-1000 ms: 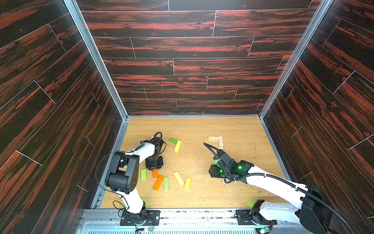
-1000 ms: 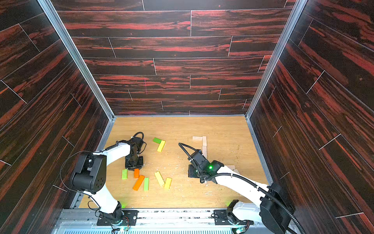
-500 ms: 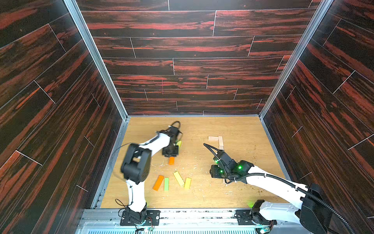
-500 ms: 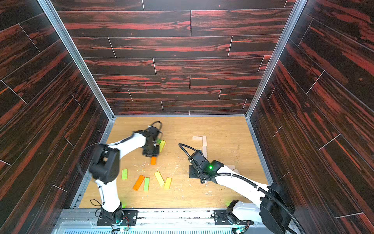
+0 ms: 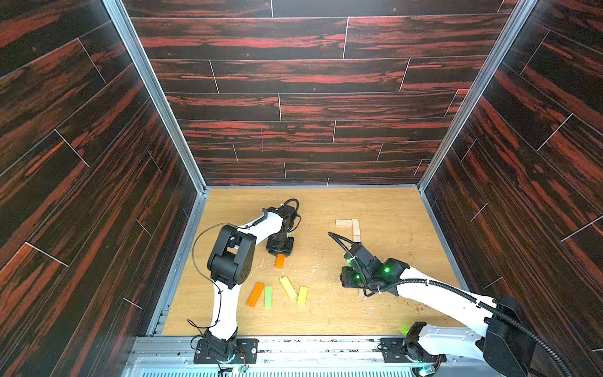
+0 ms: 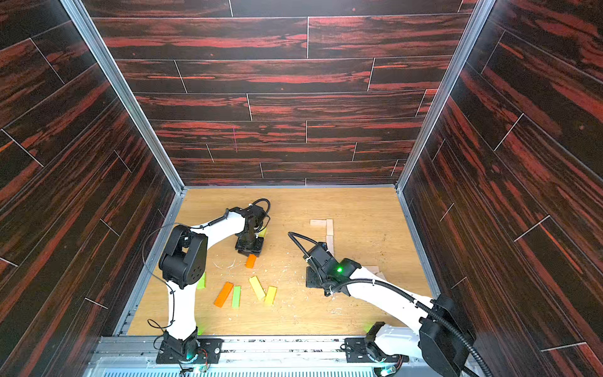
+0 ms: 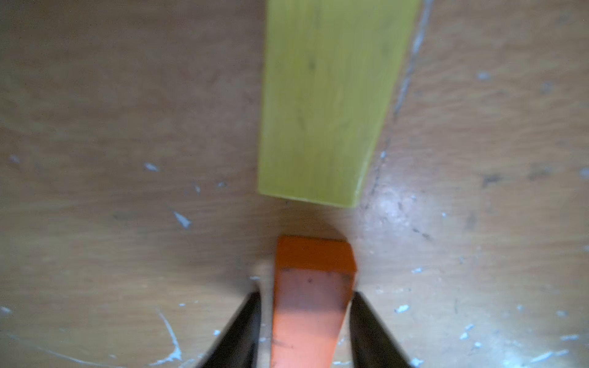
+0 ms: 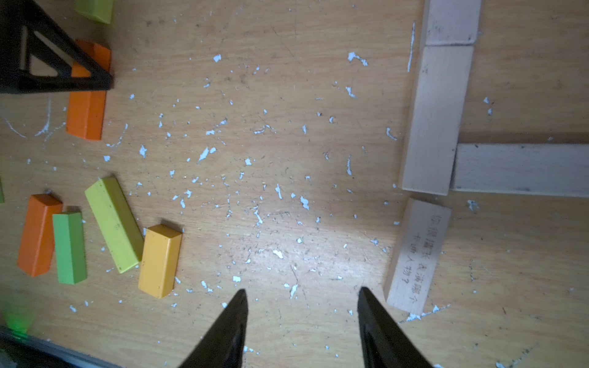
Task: Assemble a giraffe with building blocks
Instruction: Assemble the building block at the center of the board.
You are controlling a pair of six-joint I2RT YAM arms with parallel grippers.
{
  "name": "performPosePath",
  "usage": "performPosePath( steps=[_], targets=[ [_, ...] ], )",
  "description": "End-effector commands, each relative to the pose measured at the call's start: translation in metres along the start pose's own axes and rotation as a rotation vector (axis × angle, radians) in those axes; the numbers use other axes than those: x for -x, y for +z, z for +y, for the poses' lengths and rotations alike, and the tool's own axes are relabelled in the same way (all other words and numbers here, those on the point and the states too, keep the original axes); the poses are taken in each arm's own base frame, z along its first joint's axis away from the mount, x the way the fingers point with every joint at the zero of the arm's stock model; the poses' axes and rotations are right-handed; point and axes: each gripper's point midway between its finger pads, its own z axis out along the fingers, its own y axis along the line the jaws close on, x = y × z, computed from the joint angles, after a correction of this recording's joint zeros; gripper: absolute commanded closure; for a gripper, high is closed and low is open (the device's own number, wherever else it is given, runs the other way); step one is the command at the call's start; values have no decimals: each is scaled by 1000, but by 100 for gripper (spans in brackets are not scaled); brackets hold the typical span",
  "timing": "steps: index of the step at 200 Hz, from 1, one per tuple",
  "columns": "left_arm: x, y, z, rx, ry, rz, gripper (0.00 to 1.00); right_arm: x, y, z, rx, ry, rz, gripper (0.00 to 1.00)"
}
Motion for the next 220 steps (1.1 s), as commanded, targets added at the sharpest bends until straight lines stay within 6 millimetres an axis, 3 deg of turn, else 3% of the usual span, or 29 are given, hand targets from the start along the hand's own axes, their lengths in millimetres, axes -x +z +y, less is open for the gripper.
performPosePath(
  steps=[1,26,51,69,220],
  targets=[
    [-6,-7,3,26,32,27,37,4,-5,1,-8,5,-12,43],
    [-10,-12,-3,13,56,18,35,5,-6,2,-6,10,-13,43],
    [-15,-8,-2,25,62,35,56,4,-6,1,-9,12,-12,43],
    [-15,-4,-1,36,59,42,63,5,-5,1,-12,10,-8,43],
    [4,0,7,88,63,61,65,4,-4,-1,-20,16,-7,43]
  ],
)
